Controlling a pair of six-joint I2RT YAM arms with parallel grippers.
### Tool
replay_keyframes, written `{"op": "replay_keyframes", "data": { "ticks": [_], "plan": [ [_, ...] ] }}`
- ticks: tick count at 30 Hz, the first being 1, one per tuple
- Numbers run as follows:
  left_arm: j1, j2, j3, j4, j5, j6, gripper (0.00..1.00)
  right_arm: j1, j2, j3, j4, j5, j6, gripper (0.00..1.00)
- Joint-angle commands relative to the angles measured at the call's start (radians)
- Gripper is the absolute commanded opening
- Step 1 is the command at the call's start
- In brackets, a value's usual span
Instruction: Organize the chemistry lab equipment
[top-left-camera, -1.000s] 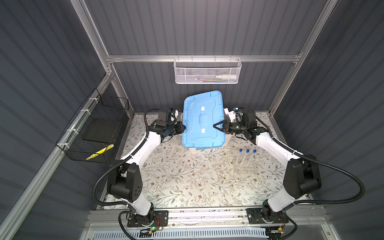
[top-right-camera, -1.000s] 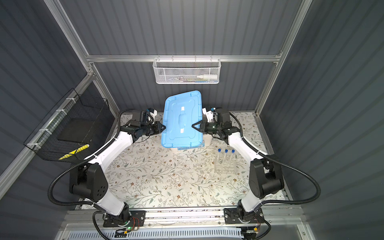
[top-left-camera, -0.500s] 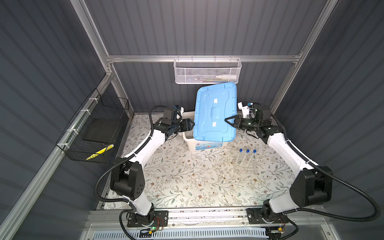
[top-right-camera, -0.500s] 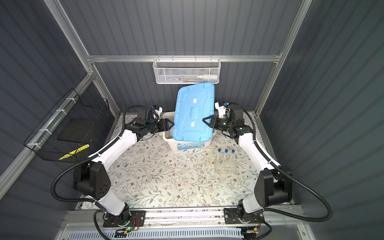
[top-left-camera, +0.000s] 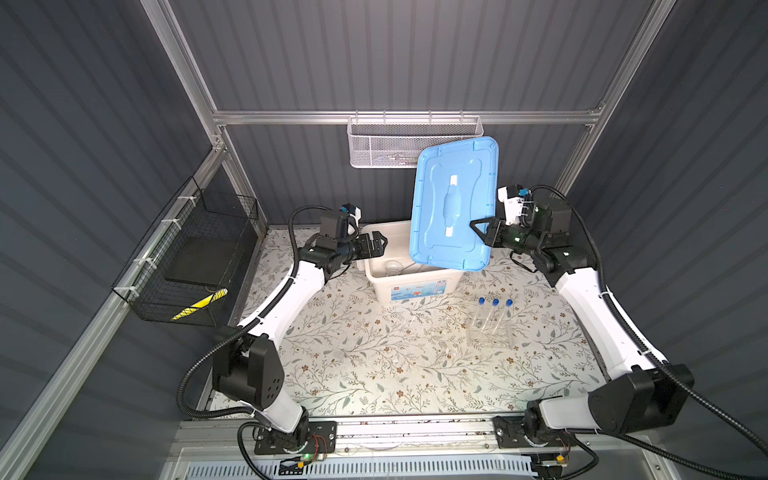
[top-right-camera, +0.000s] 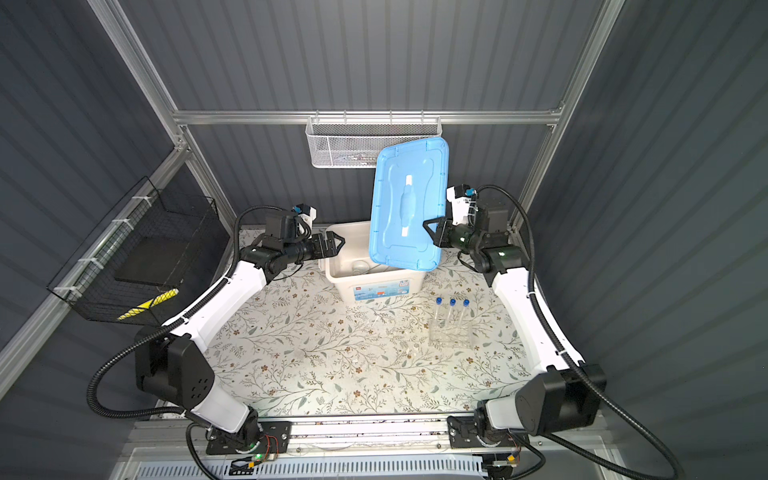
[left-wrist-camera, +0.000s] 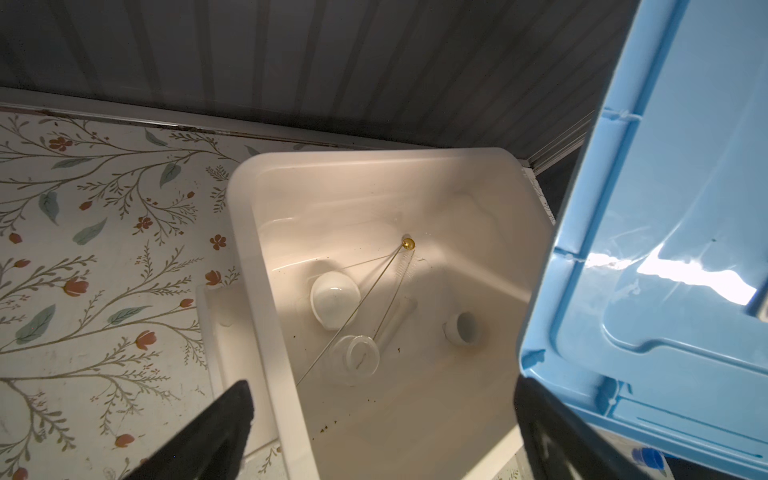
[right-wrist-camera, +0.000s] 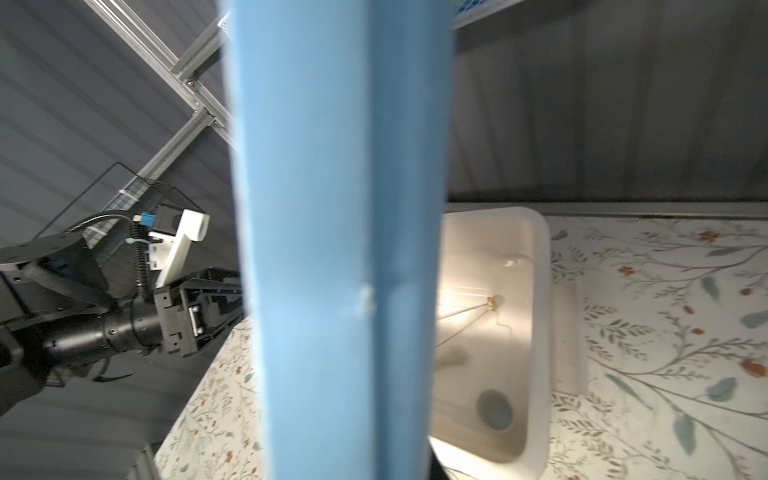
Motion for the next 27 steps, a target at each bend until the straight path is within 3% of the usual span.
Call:
{"op": "replay_keyframes", "data": {
  "ticks": [1,8,18,22,27],
  "plan": [
    [0.0,-0.045,0.028,-0.031,-0.024,0.026,1.0,0.033,-0.038,0.046,-0.04,0.129,-0.117,0.12],
    [0.0,-0.085,0.042,-0.03,-0.025,0.026,1.0,0.188,-0.036,0.11,-0.113,0.476,-0.36,0.11],
    [0.01,-0.11,0.057,-0.008,0.003,-0.029,1.0,0.34,-0.09,0.015,0.082,0.759,-0.599,0.1],
    [0.058,-0.133,0.027,0.073,0.101,-0.139,1.0,0.399,-0.089,-0.035,0.179,0.876,-0.756,0.1],
    [0.129,-0.17,-0.002,0.121,0.194,-0.209,1.0,0.449,-0.092,-0.112,0.304,0.942,-0.935,0.09]
  ]
}}
